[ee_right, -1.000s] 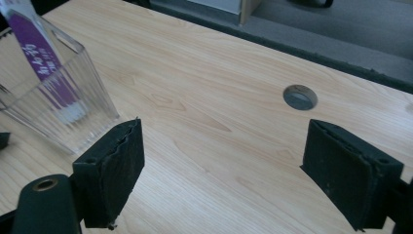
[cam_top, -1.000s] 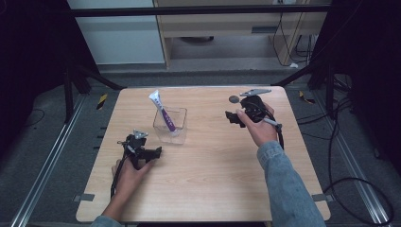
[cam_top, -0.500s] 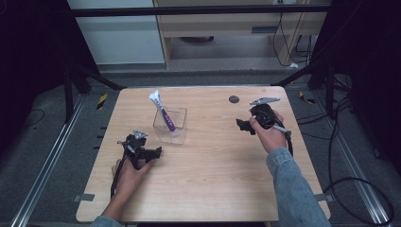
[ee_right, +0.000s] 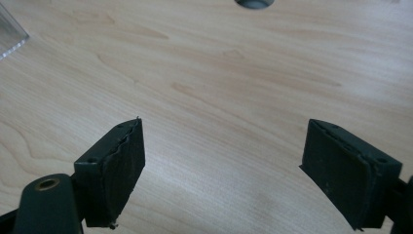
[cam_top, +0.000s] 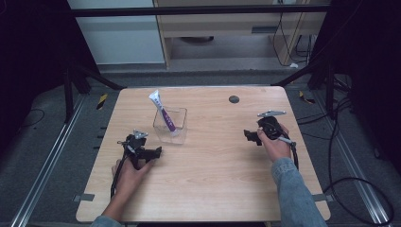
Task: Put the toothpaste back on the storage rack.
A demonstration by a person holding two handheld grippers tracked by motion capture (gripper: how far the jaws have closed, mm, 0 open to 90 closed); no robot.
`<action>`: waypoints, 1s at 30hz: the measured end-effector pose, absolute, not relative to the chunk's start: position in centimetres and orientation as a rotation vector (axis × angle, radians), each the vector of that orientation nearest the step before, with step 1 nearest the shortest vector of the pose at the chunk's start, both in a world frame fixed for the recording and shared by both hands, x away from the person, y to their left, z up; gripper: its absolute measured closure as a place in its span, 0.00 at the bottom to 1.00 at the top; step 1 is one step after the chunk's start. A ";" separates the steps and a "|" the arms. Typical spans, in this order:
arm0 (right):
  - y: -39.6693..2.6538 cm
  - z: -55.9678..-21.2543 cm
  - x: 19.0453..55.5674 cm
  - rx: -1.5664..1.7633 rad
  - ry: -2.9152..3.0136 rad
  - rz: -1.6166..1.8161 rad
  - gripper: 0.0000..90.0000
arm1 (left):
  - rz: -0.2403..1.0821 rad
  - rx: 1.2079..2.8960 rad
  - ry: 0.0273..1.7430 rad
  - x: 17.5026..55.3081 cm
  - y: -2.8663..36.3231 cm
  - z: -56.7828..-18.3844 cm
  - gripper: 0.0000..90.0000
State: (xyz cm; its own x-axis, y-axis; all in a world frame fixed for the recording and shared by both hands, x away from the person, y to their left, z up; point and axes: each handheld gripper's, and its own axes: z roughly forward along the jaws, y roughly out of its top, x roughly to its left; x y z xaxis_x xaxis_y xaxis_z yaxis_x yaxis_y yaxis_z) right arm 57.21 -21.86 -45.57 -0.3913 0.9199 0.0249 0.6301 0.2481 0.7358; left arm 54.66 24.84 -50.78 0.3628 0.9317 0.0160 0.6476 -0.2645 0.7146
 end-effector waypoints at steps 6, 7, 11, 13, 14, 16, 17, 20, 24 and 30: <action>-22.1 -47.1 57.5 1.449 2.109 0.953 0.18 | 0.592 2.009 1.364 54.7 24.8 -50.8 0.00; -22.2 -47.3 57.6 1.450 2.102 0.957 0.18 | 0.593 2.009 1.363 54.7 24.8 -50.8 0.00; -22.7 -47.6 58.0 1.473 2.043 0.962 0.19 | 0.592 2.008 1.364 54.7 24.8 -50.8 0.00; -23.0 -47.7 58.1 1.495 2.017 0.977 0.19 | 0.593 2.008 1.363 54.7 24.8 -50.8 0.00; -23.1 -47.8 58.2 1.496 2.016 0.975 0.19 | 0.594 2.010 1.362 54.7 24.9 -50.8 0.00; -23.2 -48.4 58.5 1.515 2.014 0.959 0.19 | 0.593 2.008 1.363 54.7 24.8 -50.8 0.00; -23.2 -48.6 58.5 1.521 2.014 0.953 0.19 | 0.592 2.008 1.364 54.7 24.8 -50.8 0.00; -23.0 -49.4 58.7 1.523 2.025 0.929 0.18 | 0.593 2.008 1.363 54.7 24.8 -50.8 0.00; -22.7 -50.2 59.0 1.528 2.024 0.914 0.18 | 0.593 2.008 1.363 54.7 24.8 -50.8 0.00; -22.5 -50.8 59.4 1.525 1.986 0.931 0.18 | 0.593 2.008 1.363 54.7 24.8 -50.8 0.00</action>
